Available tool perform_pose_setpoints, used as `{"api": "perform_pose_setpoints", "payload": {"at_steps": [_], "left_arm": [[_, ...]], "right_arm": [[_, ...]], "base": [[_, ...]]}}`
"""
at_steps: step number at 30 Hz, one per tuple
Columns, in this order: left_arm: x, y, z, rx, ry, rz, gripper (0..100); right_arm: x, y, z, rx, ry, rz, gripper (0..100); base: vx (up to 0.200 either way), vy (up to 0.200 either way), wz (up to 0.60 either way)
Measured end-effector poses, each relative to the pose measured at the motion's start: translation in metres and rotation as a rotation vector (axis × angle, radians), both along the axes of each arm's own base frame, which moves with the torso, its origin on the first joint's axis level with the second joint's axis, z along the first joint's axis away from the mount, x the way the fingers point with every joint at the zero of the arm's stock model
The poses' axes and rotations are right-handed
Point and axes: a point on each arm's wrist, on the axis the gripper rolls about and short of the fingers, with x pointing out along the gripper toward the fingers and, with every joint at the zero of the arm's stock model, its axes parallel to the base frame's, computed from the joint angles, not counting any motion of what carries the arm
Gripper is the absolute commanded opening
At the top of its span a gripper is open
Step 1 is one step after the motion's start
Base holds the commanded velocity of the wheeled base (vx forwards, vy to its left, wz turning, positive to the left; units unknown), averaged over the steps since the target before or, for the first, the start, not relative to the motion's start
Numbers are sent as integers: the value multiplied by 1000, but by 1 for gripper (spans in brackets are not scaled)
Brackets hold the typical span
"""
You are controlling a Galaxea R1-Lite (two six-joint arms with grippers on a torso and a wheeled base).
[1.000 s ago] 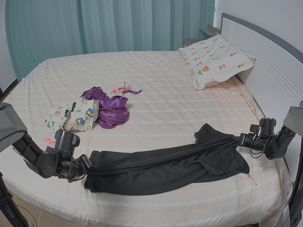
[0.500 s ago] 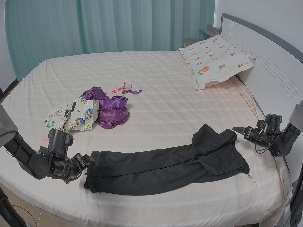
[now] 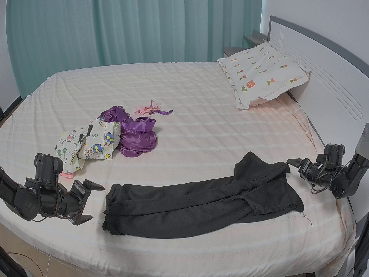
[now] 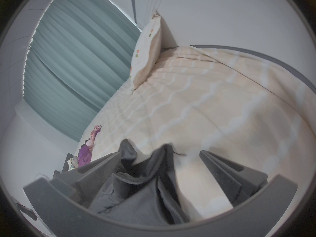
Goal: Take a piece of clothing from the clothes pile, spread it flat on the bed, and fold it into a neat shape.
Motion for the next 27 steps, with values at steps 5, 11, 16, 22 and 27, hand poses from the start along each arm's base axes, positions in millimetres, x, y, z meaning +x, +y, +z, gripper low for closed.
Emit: {"api": "perform_pose_setpoints", "payload": {"at_steps": [5, 11, 16, 22, 27], "left_arm": [[-6, 4, -6, -30, 13, 7, 100], [-14, 5, -11, -35, 13, 10, 100], [-19, 5, -15, -39, -10, 9, 100], [-25, 5, -18, -61, 7, -9, 100], [-28, 4, -21, -84, 23, -27, 100]], "right_arm": [[-17, -4, -4, -22, 41, -35, 100], [-25, -8, -6, -153, 65, -93, 100], [-36, -9, -11, -254, 109, -143, 100], [-52, -2, -8, -175, 67, -120, 100], [-77, 12, -1, -54, 47, -111, 100]], "base": [[0, 0, 0], [0, 0, 0], [0, 0, 0], [0, 0, 0], [0, 0, 0]]}}
